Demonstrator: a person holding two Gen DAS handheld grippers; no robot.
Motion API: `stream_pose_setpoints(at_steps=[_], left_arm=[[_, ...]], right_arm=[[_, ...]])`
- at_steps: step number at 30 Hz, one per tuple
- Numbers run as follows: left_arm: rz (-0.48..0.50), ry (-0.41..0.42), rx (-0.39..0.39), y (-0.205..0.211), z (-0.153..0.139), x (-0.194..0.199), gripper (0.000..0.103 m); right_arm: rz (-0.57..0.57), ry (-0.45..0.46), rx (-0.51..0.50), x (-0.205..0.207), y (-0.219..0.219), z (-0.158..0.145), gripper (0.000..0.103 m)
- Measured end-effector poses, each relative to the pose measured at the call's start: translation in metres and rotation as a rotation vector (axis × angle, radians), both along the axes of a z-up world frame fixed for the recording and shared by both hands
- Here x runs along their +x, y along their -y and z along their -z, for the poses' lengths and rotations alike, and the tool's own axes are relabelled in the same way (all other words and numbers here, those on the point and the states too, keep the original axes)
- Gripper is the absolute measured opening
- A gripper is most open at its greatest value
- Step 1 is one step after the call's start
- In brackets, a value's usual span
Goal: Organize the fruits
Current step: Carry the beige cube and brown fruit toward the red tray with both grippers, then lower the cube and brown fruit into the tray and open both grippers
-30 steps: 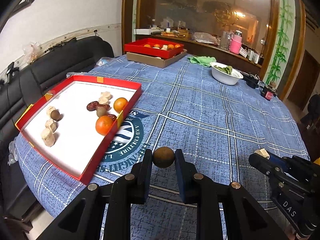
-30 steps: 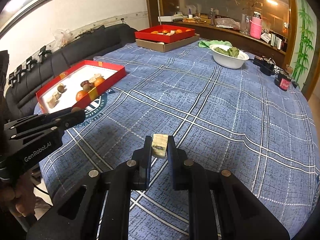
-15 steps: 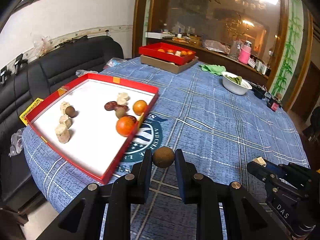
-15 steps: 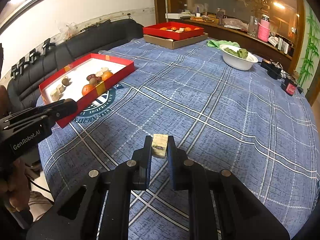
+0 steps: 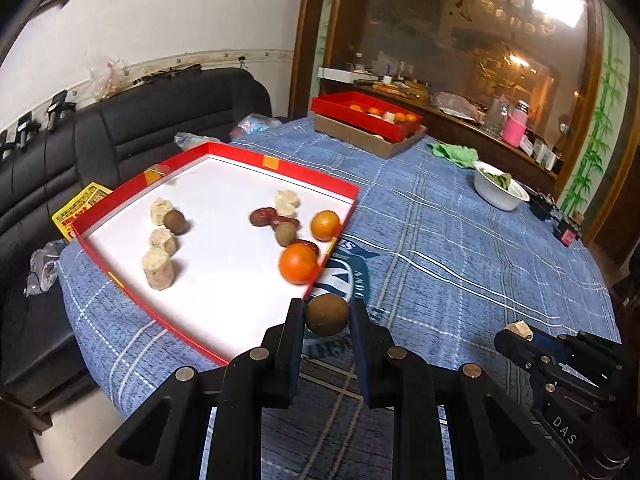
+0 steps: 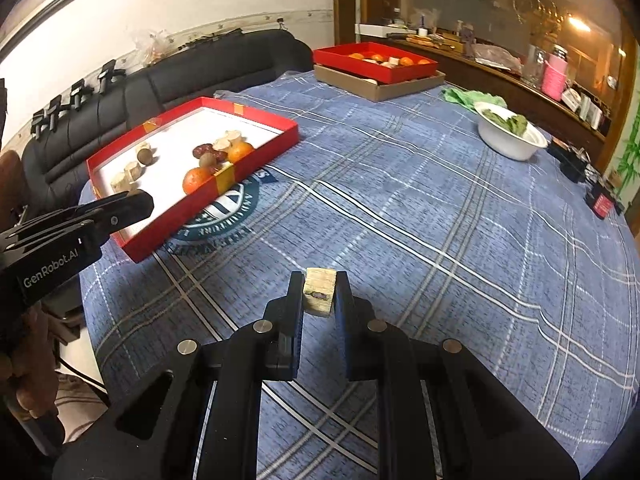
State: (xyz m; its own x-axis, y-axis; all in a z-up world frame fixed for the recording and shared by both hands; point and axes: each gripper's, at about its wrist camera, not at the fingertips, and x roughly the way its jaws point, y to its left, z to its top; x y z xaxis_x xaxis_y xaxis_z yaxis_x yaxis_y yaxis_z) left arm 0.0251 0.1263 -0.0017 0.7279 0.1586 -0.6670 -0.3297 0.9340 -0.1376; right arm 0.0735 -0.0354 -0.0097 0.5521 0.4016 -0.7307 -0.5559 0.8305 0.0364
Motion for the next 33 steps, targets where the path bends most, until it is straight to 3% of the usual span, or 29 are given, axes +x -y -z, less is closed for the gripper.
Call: stream_pose_setpoints(at_steps=[20,33], left_arm=[[-0.145,0.006,0.019,-0.065,-0.011,0.019,0.022],[-0.227,-0.037,0.022,-0.113,-0.005,0.056,0.022]], right_arm=[[-0.160,0.063,0.032,0.017,-0.094,-0.036,0.014],[-0.209,0.017,0.030,0.060,-0.161,-0.029,0.014]])
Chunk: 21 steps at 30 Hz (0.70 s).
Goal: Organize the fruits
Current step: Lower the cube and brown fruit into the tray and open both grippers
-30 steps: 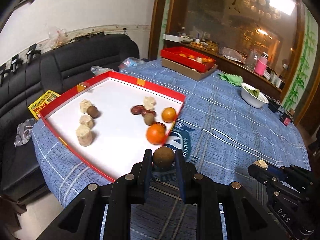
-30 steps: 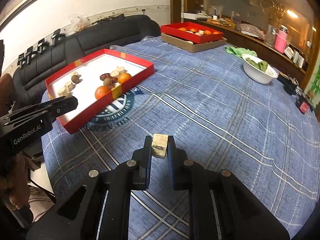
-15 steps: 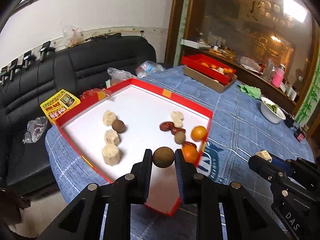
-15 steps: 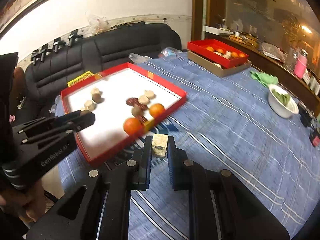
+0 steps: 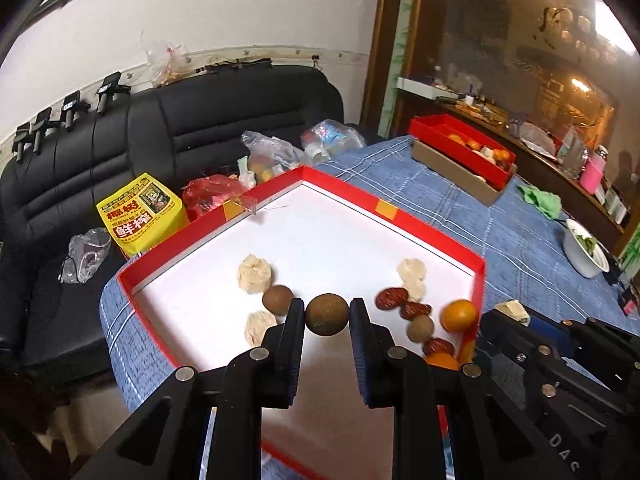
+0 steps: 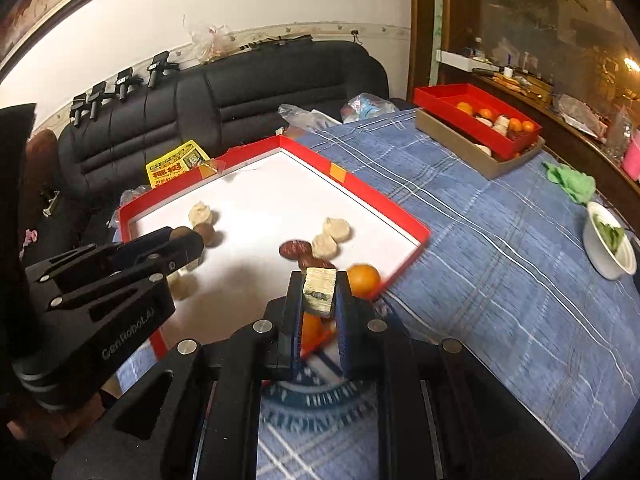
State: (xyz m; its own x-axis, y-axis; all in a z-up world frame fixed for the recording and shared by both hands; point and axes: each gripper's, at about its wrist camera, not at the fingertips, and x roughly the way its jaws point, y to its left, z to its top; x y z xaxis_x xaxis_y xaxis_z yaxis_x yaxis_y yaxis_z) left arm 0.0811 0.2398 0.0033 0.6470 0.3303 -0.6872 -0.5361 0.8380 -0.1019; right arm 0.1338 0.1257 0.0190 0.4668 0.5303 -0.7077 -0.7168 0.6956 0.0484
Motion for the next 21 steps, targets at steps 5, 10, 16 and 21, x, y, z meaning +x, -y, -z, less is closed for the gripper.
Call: stream_pose_setpoints(at_steps=[5,10,16,21], left_arm=[[-0.023,-0.015,0.003,-0.012,0.003,0.012,0.022],[-0.044,-0.028,0.007,-0.024,0.006,0.023,0.022],[-0.062,-0.045,0.009,-0.035,0.010,0.031,0.022],[-0.070,-0.053,0.009,-0.040,0.014,0.034,0.022]], right_arm=[[-0.014,-0.020,-0.008,0.015,-0.021,0.006,0.014],[-0.029,-0.024,-0.019,0.029,-0.040,0.011,0.014],[-0.025,-0.041,-0.028,0.044,-0.053,0.018,0.014],[-0.025,-0.052,-0.034,0.049,-0.059,0.024,0.014]])
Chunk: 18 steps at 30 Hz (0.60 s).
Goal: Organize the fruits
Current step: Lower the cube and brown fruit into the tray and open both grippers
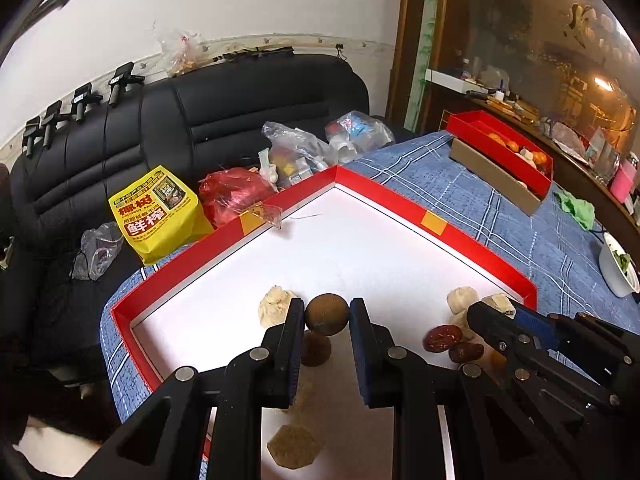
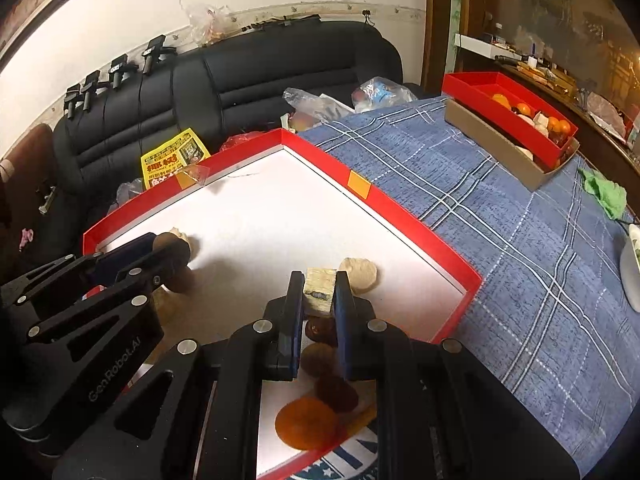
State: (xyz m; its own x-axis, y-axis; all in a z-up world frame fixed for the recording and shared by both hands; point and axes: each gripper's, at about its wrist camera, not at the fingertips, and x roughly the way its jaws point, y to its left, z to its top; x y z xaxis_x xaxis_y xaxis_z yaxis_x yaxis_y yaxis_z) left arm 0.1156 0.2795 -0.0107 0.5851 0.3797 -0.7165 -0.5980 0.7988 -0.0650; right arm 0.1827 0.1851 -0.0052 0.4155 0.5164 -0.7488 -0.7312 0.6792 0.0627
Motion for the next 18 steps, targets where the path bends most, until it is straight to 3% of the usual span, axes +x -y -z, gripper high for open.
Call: stream_pose_setpoints(at_steps=[18], left_arm=[[-0.003,-0.005,-0.005,-0.0064,0.0016,-0.0017,0.021]], right_arm=[[0.002,-0.008,-0.038,0.0046,-0.0095,0.0091,0.014]])
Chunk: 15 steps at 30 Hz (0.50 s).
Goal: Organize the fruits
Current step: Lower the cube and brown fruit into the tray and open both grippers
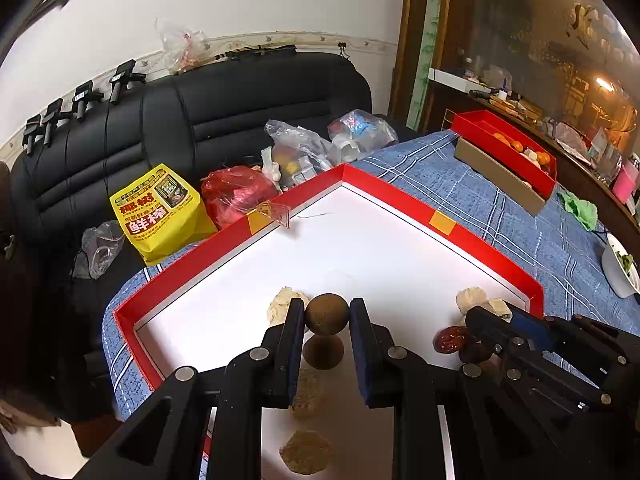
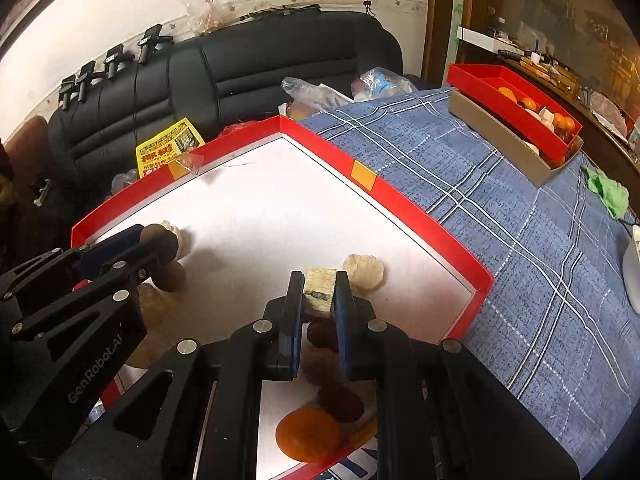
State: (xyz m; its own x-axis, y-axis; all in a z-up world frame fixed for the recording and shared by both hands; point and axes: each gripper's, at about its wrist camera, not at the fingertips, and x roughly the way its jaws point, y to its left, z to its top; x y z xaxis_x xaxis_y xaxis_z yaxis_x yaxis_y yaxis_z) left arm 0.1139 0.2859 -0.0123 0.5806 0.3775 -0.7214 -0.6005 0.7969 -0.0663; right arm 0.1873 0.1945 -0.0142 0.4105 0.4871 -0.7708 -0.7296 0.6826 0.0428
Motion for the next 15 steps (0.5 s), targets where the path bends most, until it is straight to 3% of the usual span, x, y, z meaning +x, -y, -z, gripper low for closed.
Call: stream_pose_setpoints(at_steps=[15], left_arm=[[0.020,0.007,0.003,-0.0038,-0.0076,0.0057,0.021]], right_arm=[[-0.002,0.021,-0.006,-0.0033,-0.0073,-0.0073,0.014]])
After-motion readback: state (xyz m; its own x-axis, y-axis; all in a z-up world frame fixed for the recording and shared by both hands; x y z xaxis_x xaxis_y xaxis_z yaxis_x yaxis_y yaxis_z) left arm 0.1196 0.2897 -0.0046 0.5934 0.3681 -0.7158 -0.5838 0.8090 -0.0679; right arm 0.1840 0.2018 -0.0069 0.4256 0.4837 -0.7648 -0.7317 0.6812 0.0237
